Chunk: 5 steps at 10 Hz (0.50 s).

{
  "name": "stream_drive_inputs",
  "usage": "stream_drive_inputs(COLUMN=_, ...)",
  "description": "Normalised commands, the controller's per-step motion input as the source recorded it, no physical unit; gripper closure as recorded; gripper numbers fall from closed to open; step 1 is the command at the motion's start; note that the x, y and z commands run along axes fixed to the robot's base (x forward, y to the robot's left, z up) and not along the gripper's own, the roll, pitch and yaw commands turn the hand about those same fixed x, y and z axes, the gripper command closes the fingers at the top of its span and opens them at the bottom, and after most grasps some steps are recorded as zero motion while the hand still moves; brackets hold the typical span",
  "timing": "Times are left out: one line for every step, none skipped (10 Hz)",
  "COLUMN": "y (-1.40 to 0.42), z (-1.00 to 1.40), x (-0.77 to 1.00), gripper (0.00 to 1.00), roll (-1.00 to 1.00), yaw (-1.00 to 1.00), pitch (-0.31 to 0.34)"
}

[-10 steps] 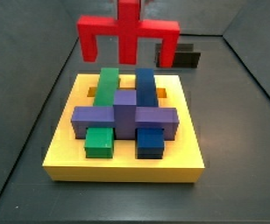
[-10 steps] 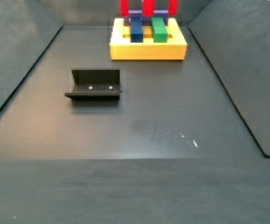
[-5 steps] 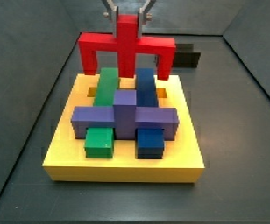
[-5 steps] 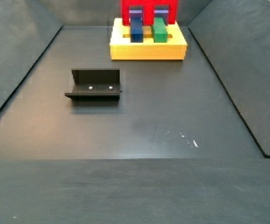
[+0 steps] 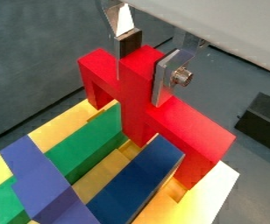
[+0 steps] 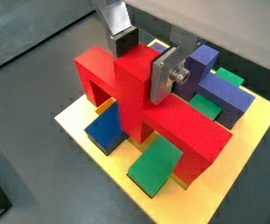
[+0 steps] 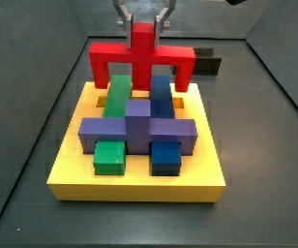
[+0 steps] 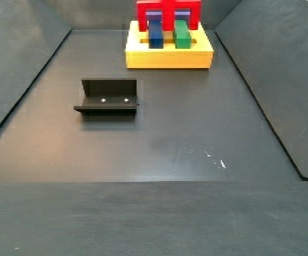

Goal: Pick up the red object. Move up. Move to above the board. Insert the red object.
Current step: Insert the red object.

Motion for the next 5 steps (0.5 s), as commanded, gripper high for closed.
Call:
stream_drive_inputs(y=0.00, z=-0.11, x=0.08, gripper=1.00, roll=0.04, yaw=0.14, pitch=0.000)
stream_drive_inputs(y=0.00, z=-0.18, x=0.00, gripper=1.00, roll=0.08, yaw=0.12, pitch=0.000)
stream_drive_inputs(y=-0.01, z=-0.14, x=0.00, gripper=1.00, roll=0.06, yaw=0.10, pitch=0.000)
stream_drive_inputs(y=0.00, z=-0.19, x=0.00, gripper=1.00, roll=0.05, yaw=0.07, pitch=-0.009)
stream_drive_inputs(y=-0.02, z=-0.28, x=0.00, gripper=1.00, roll=0.05, yaw=0.04, pitch=-0.043)
